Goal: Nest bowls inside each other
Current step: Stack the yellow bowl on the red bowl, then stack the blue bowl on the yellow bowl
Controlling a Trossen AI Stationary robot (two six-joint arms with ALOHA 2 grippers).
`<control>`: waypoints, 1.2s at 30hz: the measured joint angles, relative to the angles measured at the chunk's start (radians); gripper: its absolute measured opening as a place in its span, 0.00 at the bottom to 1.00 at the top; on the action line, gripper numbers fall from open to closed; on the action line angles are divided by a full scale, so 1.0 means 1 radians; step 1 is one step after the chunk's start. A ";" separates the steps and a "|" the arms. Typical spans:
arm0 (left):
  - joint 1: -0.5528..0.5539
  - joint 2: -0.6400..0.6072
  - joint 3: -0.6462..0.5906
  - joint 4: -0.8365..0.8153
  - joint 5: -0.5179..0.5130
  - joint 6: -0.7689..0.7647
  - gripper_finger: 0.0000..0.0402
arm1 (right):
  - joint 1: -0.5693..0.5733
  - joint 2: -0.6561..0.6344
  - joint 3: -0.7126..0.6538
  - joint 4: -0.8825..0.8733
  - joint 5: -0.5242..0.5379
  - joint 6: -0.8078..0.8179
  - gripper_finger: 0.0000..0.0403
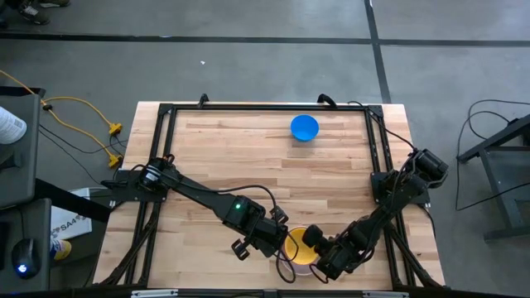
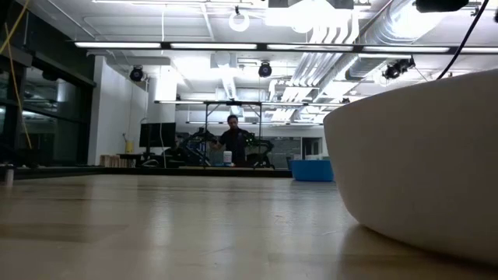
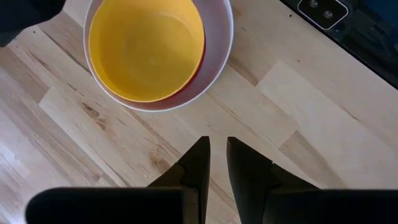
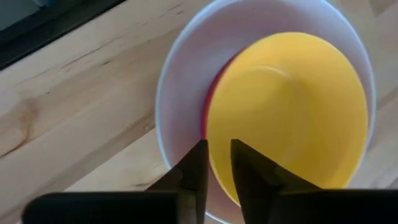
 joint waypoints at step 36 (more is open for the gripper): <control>0.020 -0.269 -0.238 -0.194 0.034 -0.162 0.13 | -0.200 -0.023 0.130 -0.499 0.284 0.548 0.24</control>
